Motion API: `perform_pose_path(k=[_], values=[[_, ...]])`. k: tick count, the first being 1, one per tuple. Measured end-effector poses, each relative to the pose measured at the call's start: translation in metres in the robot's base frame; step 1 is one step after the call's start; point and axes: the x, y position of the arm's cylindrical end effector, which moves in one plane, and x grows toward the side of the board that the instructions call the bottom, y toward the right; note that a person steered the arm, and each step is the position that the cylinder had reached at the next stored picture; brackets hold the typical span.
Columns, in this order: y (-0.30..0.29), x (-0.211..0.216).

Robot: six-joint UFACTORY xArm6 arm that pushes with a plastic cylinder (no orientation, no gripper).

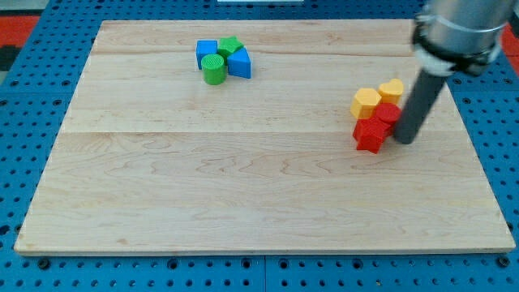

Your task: Push the red star to the bottom left of the board

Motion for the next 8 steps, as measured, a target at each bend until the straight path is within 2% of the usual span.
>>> perform_pose_path(k=[1, 2, 3, 4, 5, 6, 7, 8], values=[[-0.085, 0.008], [-0.101, 0.008], [-0.04, 0.022], [-0.007, -0.004], [-0.046, -0.037], [-0.142, -0.008], [-0.185, 0.001], [-0.101, 0.015]])
